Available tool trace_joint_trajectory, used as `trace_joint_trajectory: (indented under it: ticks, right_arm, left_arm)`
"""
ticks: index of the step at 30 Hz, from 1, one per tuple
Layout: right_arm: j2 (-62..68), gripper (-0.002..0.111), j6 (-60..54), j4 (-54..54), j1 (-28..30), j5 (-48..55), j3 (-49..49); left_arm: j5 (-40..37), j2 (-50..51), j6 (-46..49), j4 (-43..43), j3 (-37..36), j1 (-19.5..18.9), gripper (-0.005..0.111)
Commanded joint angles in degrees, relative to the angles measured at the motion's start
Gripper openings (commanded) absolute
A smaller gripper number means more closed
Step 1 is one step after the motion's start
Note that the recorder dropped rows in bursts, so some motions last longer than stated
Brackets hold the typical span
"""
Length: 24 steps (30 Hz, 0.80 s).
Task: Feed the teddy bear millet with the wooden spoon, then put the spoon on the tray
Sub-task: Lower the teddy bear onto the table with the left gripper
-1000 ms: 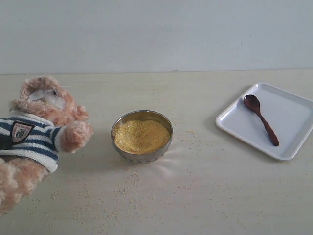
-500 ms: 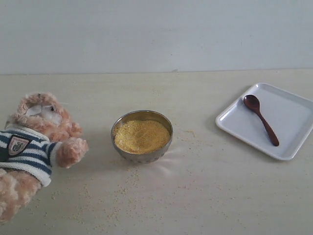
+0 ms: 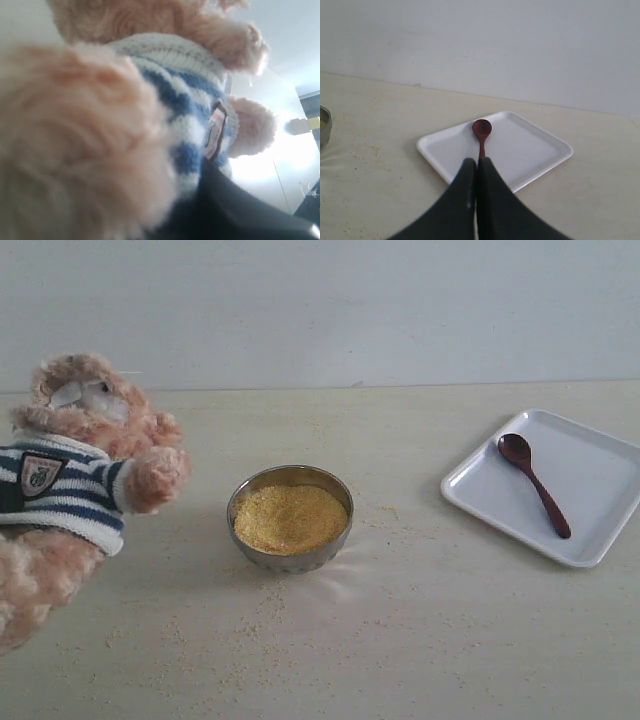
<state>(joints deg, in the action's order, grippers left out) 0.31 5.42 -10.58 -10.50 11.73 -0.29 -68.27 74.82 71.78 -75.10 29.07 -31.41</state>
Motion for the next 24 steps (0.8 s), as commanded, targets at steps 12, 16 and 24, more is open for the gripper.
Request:
trace_joint_trajectory:
  ticks: [12,16,24]
  right_arm:
    - [-0.3,0.000,0.0,-0.2,0.2,0.1,0.3]
    - [-0.3,0.000,0.0,-0.2,0.2,0.1,0.3]
    - [-0.3,0.000,0.0,-0.2,0.2,0.1,0.3]
  left_arm:
    - [9.2,-25.2,-15.6,14.1,-3.1,-0.7,0.005]
    - [10.9,-23.6,-15.2,13.2,-3.2,-0.7,0.005]
    - [11.7,-13.6,-6.1,7.2,-3.2,-0.7,0.005]
